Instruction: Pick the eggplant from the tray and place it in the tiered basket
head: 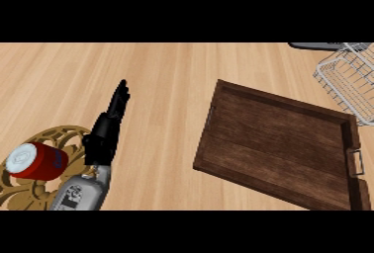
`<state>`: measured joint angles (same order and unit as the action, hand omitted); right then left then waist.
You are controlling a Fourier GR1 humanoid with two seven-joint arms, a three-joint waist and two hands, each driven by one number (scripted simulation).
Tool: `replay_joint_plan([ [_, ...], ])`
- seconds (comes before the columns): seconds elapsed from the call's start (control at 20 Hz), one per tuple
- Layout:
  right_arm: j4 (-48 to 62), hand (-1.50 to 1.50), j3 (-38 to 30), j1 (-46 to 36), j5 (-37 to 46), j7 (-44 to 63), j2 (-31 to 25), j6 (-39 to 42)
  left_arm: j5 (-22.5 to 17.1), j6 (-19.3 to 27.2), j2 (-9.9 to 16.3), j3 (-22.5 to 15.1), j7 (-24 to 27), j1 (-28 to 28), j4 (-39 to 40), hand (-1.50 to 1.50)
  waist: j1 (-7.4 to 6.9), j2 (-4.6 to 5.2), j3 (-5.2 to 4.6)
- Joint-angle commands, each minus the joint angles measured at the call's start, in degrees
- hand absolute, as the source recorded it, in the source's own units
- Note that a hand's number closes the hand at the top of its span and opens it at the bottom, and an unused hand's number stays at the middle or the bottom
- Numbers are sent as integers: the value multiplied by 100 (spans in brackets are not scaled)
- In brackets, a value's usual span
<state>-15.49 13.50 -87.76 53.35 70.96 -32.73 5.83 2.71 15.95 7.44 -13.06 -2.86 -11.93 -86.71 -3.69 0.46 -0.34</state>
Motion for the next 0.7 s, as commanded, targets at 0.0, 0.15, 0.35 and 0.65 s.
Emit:
replay_joint_plan([
  [0.0,234,150,-220,-344,134,1424,55,-913,5,55,-15,82,-33,-97,10,0,6,60,21],
  [0.15,349,150,-252,-424,227,1426,30,-974,-144,-121,132,238,-60,-166,-50,0,16,67,24],
  [0.35,649,150,-240,-357,406,1282,-153,-1140,115,73,-85,-86,23,82,-122,0,-16,87,29],
  [0.65,979,150,-241,-315,549,1181,-250,-1067,31,16,-12,74,-62,3,-205,0,84,50,29],
])
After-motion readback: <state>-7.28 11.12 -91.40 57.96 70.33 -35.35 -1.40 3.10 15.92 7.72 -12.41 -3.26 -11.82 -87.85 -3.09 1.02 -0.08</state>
